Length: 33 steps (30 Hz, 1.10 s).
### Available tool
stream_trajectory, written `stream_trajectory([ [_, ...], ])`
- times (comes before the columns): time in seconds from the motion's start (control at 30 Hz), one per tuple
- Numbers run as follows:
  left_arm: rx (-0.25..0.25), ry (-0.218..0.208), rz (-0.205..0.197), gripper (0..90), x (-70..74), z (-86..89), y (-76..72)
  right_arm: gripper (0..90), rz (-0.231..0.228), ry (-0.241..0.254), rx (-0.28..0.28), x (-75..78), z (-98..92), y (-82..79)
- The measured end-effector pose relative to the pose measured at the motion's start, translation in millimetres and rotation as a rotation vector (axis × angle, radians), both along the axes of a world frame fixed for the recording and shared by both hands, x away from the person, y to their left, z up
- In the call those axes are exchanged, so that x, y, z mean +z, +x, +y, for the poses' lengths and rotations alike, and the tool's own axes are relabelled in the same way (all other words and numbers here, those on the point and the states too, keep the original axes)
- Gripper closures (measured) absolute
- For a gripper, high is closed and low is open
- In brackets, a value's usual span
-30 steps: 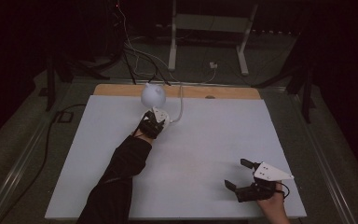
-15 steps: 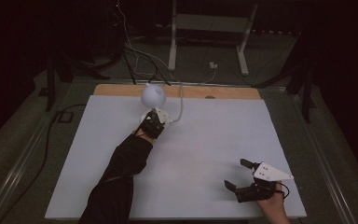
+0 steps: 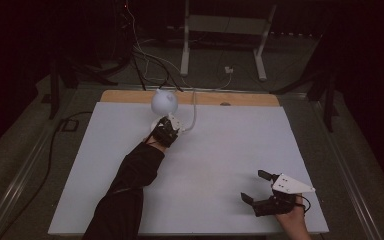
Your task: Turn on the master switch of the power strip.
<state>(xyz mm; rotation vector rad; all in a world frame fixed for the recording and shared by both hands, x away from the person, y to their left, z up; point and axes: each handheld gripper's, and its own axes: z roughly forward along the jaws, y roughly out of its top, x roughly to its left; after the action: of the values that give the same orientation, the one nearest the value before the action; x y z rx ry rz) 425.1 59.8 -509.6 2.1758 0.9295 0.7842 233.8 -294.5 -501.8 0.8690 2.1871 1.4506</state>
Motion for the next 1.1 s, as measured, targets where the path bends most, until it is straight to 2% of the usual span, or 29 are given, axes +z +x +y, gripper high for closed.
stream_trajectory([
  [0.17, -0.004, -0.021, -0.013, 90.0, 7.2, 2.4, -4.0, 0.0, -0.001, 0.002, -0.003, 0.1, -0.7, 0.1],
  [0.33, -0.011, -0.062, 0.021, 90.0, 13.3, 5.9, -5.6, 0.0, -0.002, 0.0, -0.001, 0.1, -0.2, 0.1],
  [0.47, -0.019, -0.062, 0.024, 90.0, 15.5, 6.5, -8.0, 0.0, -0.002, 0.002, -0.003, 0.2, -0.1, 0.1],
  [0.5, -0.033, -0.088, 0.042, 90.0, 17.5, 7.3, -8.7, 0.0, -0.002, 0.002, -0.003, 0.2, 0.1, -0.1],
  [0.53, -0.033, -0.088, 0.042, 90.0, 17.5, 7.3, -8.7, 0.0, -0.002, 0.001, -0.003, 0.2, 0.2, -0.1],
  [0.6, -0.07, -0.121, 0.079, 90.0, 20.5, 7.8, -10.4, 0.0, -0.002, 0.001, -0.003, 0.2, 0.4, -0.1],
  [0.63, -0.07, -0.121, 0.079, 90.0, 20.5, 7.8, -10.4, 0.0, -0.002, 0.0, -0.003, 0.2, 0.4, 0.0],
  [0.67, -0.097, -0.117, 0.101, 90.0, 21.2, 7.0, -11.7, 0.0, -0.002, 0.001, -0.003, 0.3, 0.4, 0.0],
  [0.77, -0.117, -0.11, 0.121, 90.0, 21.3, 7.1, -12.1, 0.0, -0.002, 0.002, -0.004, 0.4, 0.5, 0.0],
  [0.8, -0.132, -0.12, 0.132, 90.0, 21.7, 8.2, -12.4, 0.0, -0.001, 0.002, -0.004, 0.4, 0.6, -0.1],
  [1.1, -0.167, -0.191, 0.162, 90.0, 30.2, 19.1, -16.3, 0.0, -0.001, 0.008, -0.003, 0.7, 0.4, 0.2],
])
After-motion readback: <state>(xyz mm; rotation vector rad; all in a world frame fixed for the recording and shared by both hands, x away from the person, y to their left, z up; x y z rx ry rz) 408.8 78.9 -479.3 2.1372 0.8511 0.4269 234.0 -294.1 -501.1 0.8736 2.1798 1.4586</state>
